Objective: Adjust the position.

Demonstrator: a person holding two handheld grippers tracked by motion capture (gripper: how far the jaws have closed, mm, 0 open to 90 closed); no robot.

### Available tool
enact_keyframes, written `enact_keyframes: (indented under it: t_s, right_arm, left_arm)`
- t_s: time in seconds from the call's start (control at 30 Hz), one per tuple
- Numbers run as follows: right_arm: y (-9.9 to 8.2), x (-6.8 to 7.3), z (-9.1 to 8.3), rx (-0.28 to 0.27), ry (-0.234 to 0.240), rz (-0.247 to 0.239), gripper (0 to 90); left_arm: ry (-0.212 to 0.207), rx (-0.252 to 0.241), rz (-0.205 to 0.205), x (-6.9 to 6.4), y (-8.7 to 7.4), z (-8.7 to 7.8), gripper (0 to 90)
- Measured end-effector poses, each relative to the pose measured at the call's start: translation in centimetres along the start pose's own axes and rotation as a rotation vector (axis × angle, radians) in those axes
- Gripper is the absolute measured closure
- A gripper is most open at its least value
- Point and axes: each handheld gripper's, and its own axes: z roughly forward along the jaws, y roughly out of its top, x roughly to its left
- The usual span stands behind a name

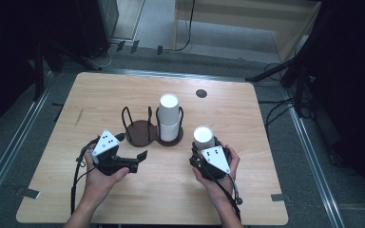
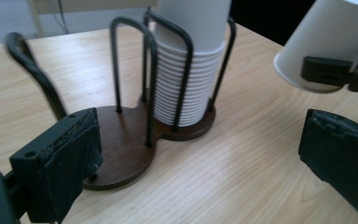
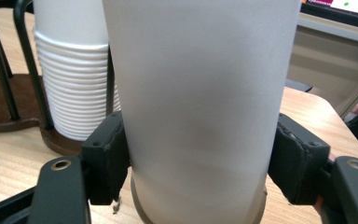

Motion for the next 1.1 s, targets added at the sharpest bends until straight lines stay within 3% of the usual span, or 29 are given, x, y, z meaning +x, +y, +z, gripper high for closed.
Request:
enact_keyframes:
  t_s: [0.07,0.17,0.47,0.83,1.1]
  right_arm:
    - [-0.2,0.5,-0.1,0.001,-0.001,-0.025,29.5]
    - [-0.6,1.4,-0.3,-0.006,-0.003,-0.105,29.6]
    - [-1.1,3.6,-0.6,-0.038,0.016,-0.268,29.9]
    - [-1.9,5.8,-0.9,-0.077,0.047,-0.413,31.2]
    - [-2.3,7.0,-1.3,-0.122,0.065,-0.539,31.5]
  left_arm:
    - [-0.027,0.002,0.008,-0.4,0.2,0.2,0.0]
    - [-0.068,0.0,0.017,-0.9,0.4,0.2,0.0]
    - [-0.134,0.028,0.031,-1.6,0.4,0.4,4.8]
    - [-0.223,0.047,0.071,-3.2,0.1,1.1,6.9]
    - [-0.243,0.068,0.084,-3.7,0.0,1.4,12.0]
